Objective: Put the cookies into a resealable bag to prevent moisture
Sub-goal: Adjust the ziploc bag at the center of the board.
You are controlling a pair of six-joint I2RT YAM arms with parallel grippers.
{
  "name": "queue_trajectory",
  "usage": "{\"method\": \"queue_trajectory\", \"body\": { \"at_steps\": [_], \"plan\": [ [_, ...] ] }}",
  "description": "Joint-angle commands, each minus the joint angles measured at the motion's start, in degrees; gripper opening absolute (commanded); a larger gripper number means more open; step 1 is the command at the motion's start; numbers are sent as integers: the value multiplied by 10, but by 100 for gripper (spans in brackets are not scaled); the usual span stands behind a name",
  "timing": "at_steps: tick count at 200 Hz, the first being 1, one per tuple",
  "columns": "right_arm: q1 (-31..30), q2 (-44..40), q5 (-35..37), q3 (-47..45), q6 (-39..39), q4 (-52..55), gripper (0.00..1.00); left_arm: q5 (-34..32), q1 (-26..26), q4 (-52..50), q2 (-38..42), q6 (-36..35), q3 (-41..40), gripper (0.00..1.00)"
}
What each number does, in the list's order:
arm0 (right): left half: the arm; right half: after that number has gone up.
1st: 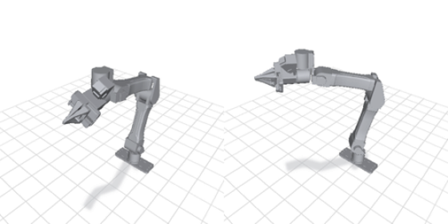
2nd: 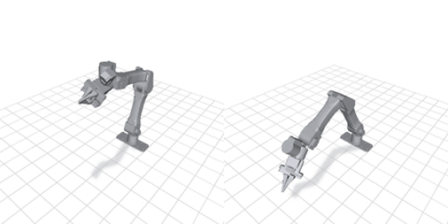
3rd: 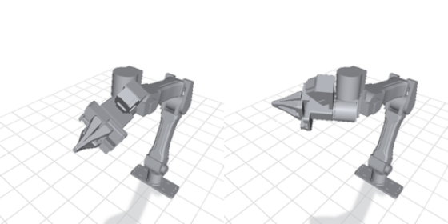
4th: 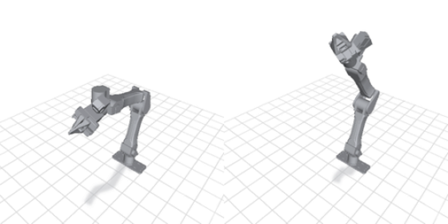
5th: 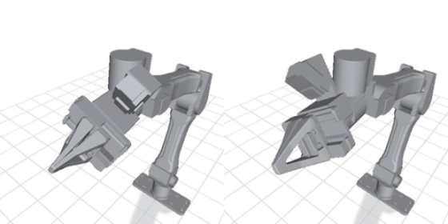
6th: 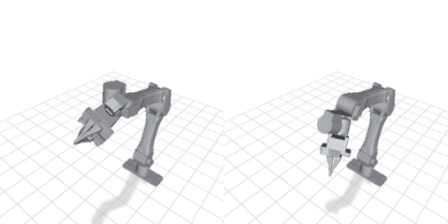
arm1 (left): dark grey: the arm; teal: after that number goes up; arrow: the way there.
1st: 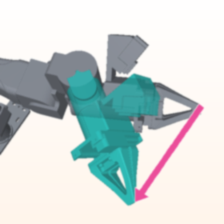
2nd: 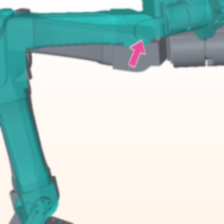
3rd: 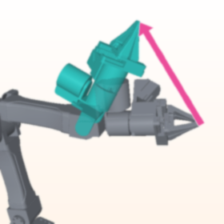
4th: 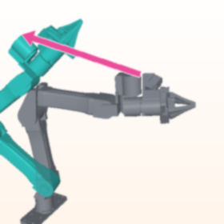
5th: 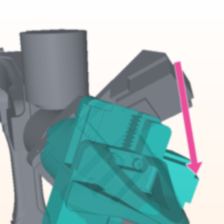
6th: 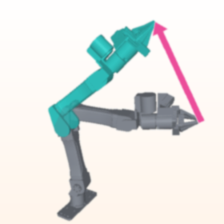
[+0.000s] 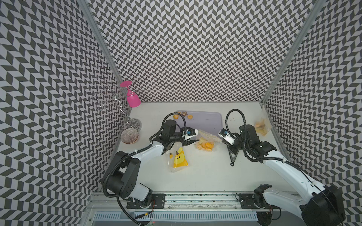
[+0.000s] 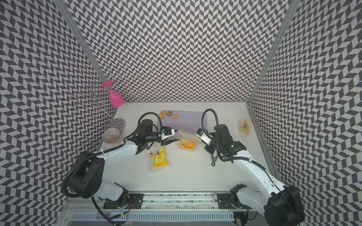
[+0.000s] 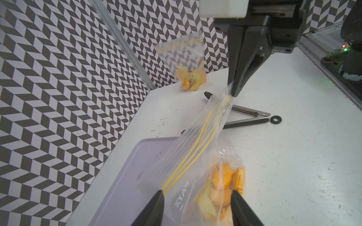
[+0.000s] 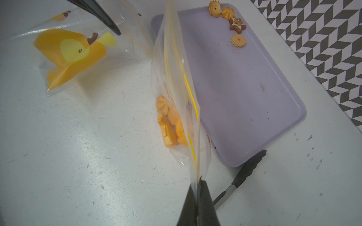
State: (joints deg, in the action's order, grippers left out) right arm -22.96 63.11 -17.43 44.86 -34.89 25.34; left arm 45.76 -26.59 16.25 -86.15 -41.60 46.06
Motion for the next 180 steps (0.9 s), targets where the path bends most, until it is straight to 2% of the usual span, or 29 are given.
{"method": "queue_trajectory", "body": {
  "at_steps": [1,44,87,116,140,163,180],
  "plan": [
    [1,-12,-9,8,-4,-14,0,15,0,-1,-5,0,15,53],
    [2,-11,-4,9,-7,-17,0,-52,22,16,17,14,-10,55],
    [1,-13,-7,9,-9,-16,0,-24,25,7,-2,21,10,60],
    [1,-15,-9,8,-9,-18,0,18,15,-5,-8,13,23,60],
    [2,-17,-10,7,-10,-19,0,36,6,-29,-18,-3,39,55],
    [1,-18,-11,7,-10,-19,0,38,5,-37,-31,-8,48,42],
    [1,-19,-10,7,-10,-19,0,40,4,-46,-36,-11,53,37]
  ]
}}
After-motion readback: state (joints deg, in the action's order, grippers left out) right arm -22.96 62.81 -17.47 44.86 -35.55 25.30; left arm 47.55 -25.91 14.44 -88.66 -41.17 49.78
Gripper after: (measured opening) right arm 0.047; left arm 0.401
